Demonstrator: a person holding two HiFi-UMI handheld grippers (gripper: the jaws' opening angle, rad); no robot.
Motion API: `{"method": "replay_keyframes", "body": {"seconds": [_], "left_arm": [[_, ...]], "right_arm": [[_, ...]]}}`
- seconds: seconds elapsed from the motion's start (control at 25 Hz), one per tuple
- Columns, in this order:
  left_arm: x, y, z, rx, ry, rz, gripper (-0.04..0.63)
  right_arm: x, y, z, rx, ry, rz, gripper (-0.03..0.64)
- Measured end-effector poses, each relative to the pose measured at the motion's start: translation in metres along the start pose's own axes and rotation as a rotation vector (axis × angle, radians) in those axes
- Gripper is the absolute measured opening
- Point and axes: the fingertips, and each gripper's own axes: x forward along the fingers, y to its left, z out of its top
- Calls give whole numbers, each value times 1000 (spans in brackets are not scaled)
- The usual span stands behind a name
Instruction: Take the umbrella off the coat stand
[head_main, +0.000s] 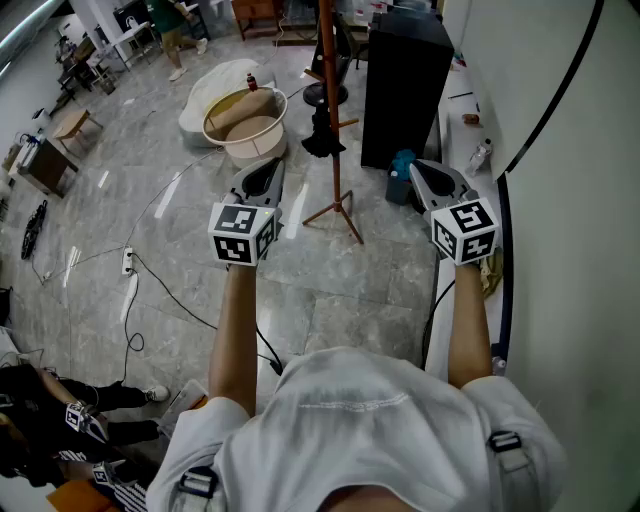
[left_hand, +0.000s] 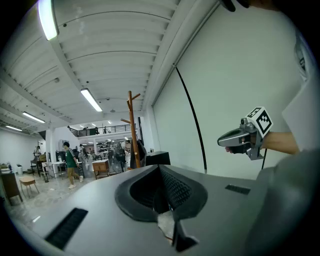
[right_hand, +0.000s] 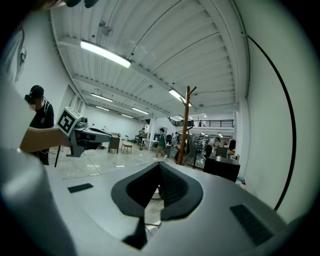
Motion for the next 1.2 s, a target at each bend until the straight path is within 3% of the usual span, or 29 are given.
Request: {"method": "replay_keyframes", "body": {"seconds": [0.28, 0.6, 0.88, 1.2], "left_arm": [[13, -21, 1, 5, 30, 26, 17], [40, -29, -25, -18, 78, 25, 17], [93, 16, -51, -39, 92, 3, 17], [201, 115, -59, -56, 56, -66, 17]], "right_arm": [[-15, -31, -9, 39, -24, 2, 23], [-3, -56, -46, 84, -2, 17, 23], [58, -72, -69, 83, 64, -2, 23], [183, -109, -51, 76, 91, -66, 23]]}}
